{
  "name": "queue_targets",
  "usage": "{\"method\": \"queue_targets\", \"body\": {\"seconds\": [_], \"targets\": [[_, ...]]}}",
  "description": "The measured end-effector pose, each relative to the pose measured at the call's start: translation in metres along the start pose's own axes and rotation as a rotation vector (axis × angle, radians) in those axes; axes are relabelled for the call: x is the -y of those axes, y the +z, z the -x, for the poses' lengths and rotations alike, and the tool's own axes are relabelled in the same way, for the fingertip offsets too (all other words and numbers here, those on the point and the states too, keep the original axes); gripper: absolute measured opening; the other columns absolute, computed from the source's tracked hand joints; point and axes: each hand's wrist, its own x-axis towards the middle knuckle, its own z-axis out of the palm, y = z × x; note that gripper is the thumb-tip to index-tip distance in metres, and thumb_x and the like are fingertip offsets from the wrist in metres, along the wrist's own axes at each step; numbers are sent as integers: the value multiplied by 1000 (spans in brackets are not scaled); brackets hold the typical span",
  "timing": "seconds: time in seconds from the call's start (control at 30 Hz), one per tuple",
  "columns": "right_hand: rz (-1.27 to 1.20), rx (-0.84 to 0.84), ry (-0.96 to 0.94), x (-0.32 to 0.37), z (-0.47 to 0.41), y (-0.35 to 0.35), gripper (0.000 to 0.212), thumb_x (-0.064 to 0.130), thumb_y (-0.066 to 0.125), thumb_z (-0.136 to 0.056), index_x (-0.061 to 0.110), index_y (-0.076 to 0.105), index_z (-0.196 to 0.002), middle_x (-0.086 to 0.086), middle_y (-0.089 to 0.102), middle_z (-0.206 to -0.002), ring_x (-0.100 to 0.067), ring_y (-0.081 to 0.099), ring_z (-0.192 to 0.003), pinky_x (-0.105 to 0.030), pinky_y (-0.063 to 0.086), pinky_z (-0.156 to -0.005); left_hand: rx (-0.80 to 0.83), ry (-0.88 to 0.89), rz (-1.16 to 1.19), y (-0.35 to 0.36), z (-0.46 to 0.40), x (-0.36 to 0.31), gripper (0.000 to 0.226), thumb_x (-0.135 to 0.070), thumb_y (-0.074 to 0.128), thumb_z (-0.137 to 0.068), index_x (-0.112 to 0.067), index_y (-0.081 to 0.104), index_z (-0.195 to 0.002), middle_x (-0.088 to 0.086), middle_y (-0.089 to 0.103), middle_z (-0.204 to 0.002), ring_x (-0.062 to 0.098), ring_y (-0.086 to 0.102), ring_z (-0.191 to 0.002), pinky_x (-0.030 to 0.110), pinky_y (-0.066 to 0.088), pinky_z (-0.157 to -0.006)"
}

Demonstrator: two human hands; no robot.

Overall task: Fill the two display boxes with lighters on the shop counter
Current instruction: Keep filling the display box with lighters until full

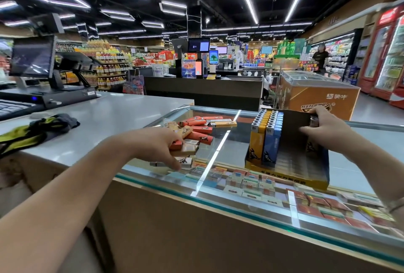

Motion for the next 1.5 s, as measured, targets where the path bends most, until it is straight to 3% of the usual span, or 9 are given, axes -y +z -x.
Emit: {"method": "queue_targets", "body": {"seconds": [0.17, 0.4, 0.57, 0.73, 0.87, 1.0, 1.27, 1.37, 1.5], "targets": [[-5, 13, 3, 2, 2, -1, 39, 18, 63, -86, 10, 40, -118, -16, 54, -105, -31, 55, -90, -44, 48, -81, 4, -54, -43, 5, -7, 7, 21, -33, 73, -75, -24, 58, -87, -1, 63, -83, 12, 59, -73, 26, 50, -63], [16, 24, 10, 2, 3, -2, 44, 21, 62, -87, 9, 39, -123, -20, 53, -112, -34, 52, -98, -45, 46, -86, 16, -34, -17, -1, -18, 9, 24, -27, 77, -72, -24, 57, -85, -4, 63, -75, 9, 58, -60, 21, 45, -54], [8, 41, 20, 2, 2, -2, 43, 21, 62, -87, 11, 38, -122, -19, 53, -110, -32, 53, -96, -46, 48, -86, 6, -5, 4, -2, -23, 6, 23, -29, 77, -72, -29, 55, -77, -8, 60, -76, 6, 57, -68, 17, 39, -55], [18, 38, 14, 2, 2, -2, 38, 22, 61, -87, 14, 38, -117, -17, 53, -107, -30, 54, -94, -46, 49, -83, -154, 117, 4, 14, -25, 0, 14, -37, 73, -75, -31, 61, -80, -13, 61, -76, 6, 55, -72, 21, 38, -61], [23, 45, 21, 2, 3, -2, 38, 24, 61, -87, 16, 38, -116, -16, 52, -107, -30, 54, -95, -49, 49, -85, -372, 244, -193, 28, -30, -7, 32, -45, 65, -79, -38, 59, -110, -17, 64, -94, 1, 51, -78, 15, 36, -62], [15, 49, 22, 2, 2, -3, 41, 24, 61, -86, 15, 38, -119, -16, 52, -110, -30, 54, -97, -51, 48, -88, -437, 342, -193, 38, -41, -17, 35, -43, 65, -80, -36, 60, -114, -22, 57, -107, -1, 49, -84, 11, 30, -64], [17, 28, 2, 3, 2, -2, 40, 24, 60, -86, 15, 39, -118, -15, 53, -108, -28, 54, -93, -43, 48, -84, -311, 351, -162, 32, -65, -39, 28, -50, 63, -78, -33, 65, -100, -18, 58, -95, 1, 52, -85, 24, 49, -73], [11, 26, -5, 2, 3, -2, 37, 24, 60, -86, 15, 39, -116, -15, 53, -109, -28, 54, -94, -43, 47, -85, -338, 369, -274, 31, -71, -50, 24, -40, 64, -79, -33, 61, -101, -15, 59, -87, 4, 52, -80, 21, 46, -68], [10, 28, -12, 2, 4, -2, 36, 23, 59, -86, 15, 39, -115, -15, 53, -109, -28, 55, -94, -43, 48, -85, -348, 322, -394, 31, -80, -61, 24, -42, 65, -74, -33, 54, -93, -12, 55, -77, 7, 52, -74, 21, 43, -58]]}}
